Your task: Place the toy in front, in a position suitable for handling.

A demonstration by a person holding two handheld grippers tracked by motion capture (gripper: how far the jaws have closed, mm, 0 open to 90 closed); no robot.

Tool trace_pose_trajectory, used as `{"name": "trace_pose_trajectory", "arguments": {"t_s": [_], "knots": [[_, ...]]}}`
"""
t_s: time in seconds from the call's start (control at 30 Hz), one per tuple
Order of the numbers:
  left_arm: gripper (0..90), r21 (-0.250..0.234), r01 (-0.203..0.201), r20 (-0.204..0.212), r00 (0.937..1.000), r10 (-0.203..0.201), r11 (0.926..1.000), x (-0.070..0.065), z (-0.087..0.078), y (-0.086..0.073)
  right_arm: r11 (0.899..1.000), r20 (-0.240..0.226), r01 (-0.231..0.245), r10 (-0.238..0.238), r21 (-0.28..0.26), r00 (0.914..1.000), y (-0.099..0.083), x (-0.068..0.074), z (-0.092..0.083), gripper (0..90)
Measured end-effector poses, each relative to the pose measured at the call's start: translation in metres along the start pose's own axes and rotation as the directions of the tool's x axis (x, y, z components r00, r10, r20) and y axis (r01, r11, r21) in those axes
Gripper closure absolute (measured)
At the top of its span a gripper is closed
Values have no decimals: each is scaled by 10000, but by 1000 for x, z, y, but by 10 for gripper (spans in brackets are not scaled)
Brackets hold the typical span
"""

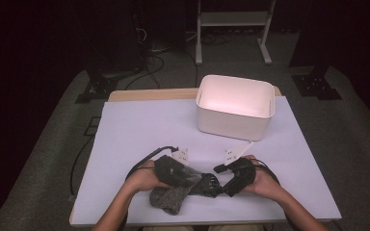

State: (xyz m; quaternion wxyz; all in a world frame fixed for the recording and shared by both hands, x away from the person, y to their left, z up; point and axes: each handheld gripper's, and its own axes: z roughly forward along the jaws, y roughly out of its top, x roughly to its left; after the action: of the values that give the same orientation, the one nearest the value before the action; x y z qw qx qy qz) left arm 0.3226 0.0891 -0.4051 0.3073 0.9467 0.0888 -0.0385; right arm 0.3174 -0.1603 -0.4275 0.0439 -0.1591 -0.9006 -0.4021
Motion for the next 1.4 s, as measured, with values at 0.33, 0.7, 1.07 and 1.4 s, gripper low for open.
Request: {"name": "trace_pose_trajectory", "arguments": {"t_s": [0.33, 0.7, 1.07, 1.4], "knots": [[755, -46, -68, 64, 10000, 69, 10000, 0, 0, 0, 9978, -793, -514, 546, 422, 9954, 4, -12, 19, 191], [754, -191, 27, 24, 10000, -27, 9998, 1, -7, 2, 9913, -1299, -1141, 1218, 652, 9840, 1, -18, 24, 214], [722, -442, 674, -454, 9966, -694, 9967, 16, -22, 7, 9991, -965, -388, 403, 175, 9945, -3, -8, 22, 230], [687, 17, 906, 288, 9955, -906, 9959, 25, -10, 18, 9957, -127, 919, -921, -149, 9957, -6, 8, 18, 239]]}}
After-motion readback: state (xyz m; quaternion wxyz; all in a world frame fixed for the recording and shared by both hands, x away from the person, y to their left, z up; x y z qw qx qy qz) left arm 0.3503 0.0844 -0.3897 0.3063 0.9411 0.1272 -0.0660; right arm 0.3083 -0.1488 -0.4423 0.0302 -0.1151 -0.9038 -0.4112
